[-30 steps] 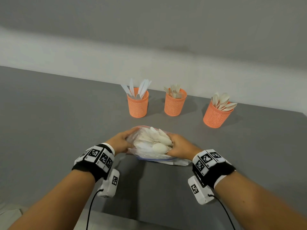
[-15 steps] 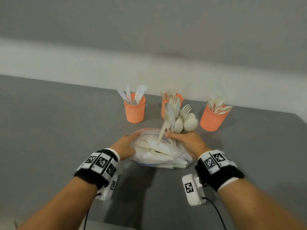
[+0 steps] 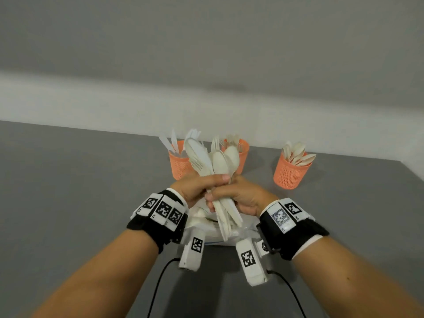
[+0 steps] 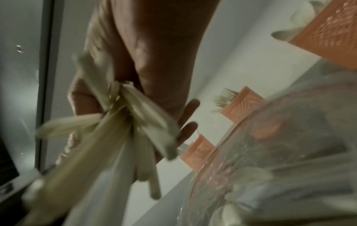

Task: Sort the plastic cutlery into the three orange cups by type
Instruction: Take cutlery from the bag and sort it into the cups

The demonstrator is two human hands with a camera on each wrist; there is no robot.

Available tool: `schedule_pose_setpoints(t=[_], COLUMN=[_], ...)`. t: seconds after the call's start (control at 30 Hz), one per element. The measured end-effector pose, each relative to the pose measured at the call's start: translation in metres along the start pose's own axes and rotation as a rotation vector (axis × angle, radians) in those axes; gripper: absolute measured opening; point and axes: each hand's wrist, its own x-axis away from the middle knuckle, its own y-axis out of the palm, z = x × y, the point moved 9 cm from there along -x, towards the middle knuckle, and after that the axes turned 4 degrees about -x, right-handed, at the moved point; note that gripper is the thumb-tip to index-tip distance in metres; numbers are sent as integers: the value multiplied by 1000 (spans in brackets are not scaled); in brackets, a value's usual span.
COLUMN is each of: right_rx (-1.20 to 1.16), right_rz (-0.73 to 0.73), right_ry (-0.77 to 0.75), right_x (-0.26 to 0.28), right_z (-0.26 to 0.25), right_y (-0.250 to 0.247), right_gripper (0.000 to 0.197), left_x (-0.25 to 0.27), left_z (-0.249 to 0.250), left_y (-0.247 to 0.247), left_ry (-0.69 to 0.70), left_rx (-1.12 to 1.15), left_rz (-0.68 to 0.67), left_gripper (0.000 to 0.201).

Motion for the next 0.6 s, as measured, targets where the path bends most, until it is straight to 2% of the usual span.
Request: schedule_pose_setpoints(t=[0.1, 0.17, 0.2, 0.3, 0.37, 0.47, 0.5, 0.6], right_rx=[19, 25, 31, 87, 141, 493, 566, 636], right_rz=[-20, -35, -35, 30, 130, 410, 438, 447], right_ry=[125, 173, 190, 195, 116, -112, -171, -293], right_x=[-4, -6, -7, -8, -12, -16, -16, -18], right_z=[10, 13, 15, 14, 10, -8, -13, -26], right_y=[6, 8, 9, 0, -14, -45, -47, -41], right_gripper=[11, 11, 17, 33, 27, 17, 14, 6], left_x=[-5, -10, -13, -18, -21, -24, -26, -28], left_z=[-14, -16, -15, -9, -8, -10, -11, -14], left_y=[-2, -5, -8, -29, -40, -52, -55, -56], left_ry=[-73, -72, -59, -7, -10, -11, -9, -16], left_rx=[130, 137, 138, 211, 294, 385, 413, 461], left_rz=[-14, -13, -9, 123, 194, 259, 271, 250], left_gripper=[86, 68, 55, 26, 14, 9, 5, 16])
